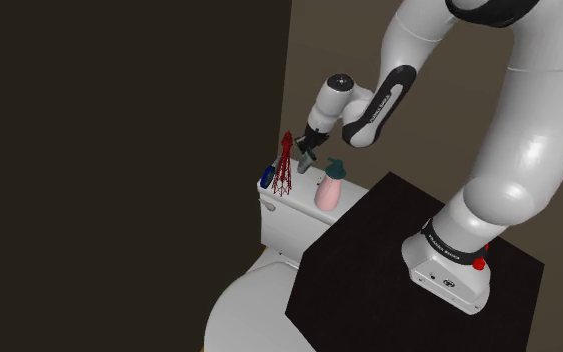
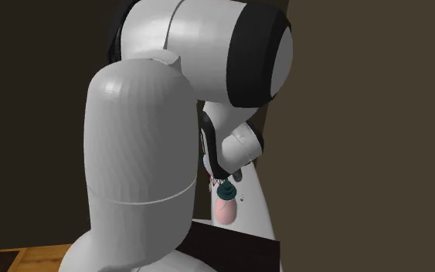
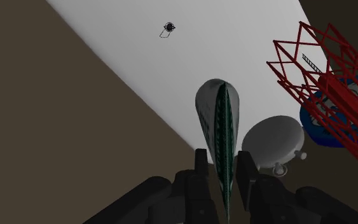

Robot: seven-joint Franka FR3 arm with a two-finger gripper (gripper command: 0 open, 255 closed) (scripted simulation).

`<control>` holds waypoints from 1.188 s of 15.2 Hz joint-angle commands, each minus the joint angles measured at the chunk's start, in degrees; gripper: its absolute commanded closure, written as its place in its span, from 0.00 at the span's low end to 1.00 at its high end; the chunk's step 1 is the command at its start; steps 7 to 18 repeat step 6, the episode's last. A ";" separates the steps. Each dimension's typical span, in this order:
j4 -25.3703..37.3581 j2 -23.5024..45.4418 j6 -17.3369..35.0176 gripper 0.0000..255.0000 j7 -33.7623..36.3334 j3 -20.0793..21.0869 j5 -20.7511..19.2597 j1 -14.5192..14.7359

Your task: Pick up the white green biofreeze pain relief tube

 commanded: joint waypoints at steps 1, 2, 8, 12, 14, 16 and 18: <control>-0.88 -1.95 -1.53 1.00 -2.60 2.75 2.41 -2.26; -1.32 -2.89 -2.22 1.00 -3.96 4.07 3.70 -3.39; -2.20 -4.87 -3.61 1.00 -6.98 6.76 6.68 -5.62; -2.20 -4.87 -3.61 1.00 -6.98 6.76 6.68 -5.62; -2.20 -4.87 -3.61 1.00 -6.98 6.76 6.68 -5.62; -2.20 -4.87 -3.61 1.00 -6.98 6.76 6.68 -5.62; -2.20 -4.87 -3.61 1.00 -6.98 6.76 6.68 -5.62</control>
